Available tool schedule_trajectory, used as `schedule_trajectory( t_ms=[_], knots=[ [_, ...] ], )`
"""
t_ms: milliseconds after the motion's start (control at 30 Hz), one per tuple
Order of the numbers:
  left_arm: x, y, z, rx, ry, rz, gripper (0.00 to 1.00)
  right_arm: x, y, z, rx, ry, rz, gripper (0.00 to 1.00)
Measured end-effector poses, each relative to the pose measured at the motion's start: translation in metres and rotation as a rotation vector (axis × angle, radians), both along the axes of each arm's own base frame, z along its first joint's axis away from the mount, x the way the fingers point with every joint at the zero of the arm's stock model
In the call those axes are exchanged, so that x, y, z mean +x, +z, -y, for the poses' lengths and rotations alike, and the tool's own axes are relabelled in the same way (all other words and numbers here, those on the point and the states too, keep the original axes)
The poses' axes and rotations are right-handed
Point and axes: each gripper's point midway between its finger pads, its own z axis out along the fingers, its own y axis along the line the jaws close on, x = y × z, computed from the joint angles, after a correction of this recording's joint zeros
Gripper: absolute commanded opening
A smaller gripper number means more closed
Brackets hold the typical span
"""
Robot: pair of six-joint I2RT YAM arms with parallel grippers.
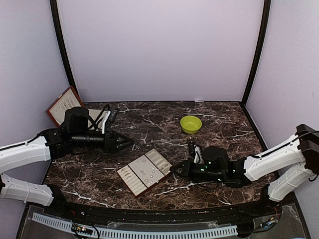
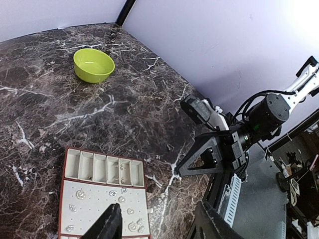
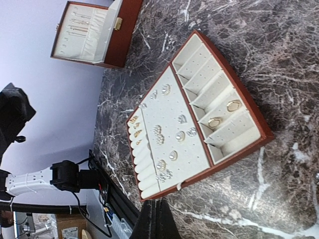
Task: Organize the mixed jewelry
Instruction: Insert the earring into the earring holder.
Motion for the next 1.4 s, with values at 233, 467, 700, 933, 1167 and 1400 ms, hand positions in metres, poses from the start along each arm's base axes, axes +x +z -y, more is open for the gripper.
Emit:
schedule_trajectory(
  t_ms=[233,467,700,933,1167,1400],
  knots=[
    [-0.003,-0.005,0.0,0.016,-0.056,0.007,0.52,0.001,0.001,-0.014,0.084,-0.019,-0.045,0.0],
    [-0.005,-0.009,-0.002,0.029,-0.066,0.034,0.52,0.001,-0.008,-0.02,0.113,-0.044,-0.098,0.0],
    [-0.009,-0.014,-0.007,0.032,-0.062,0.037,0.52,0.004,-0.013,-0.03,0.127,-0.07,-0.13,0.0],
    [-0.012,-0.008,-0.009,0.019,-0.062,0.052,0.52,0.008,-0.028,-0.042,0.128,-0.087,-0.154,0.0],
    [-0.012,-0.007,-0.009,0.016,-0.061,0.053,0.52,0.01,-0.039,-0.046,0.121,-0.106,-0.167,0.0],
    [-0.012,-0.007,-0.009,0.015,-0.061,0.052,0.52,0.012,-0.042,-0.046,0.129,-0.126,-0.178,0.0]
  ],
)
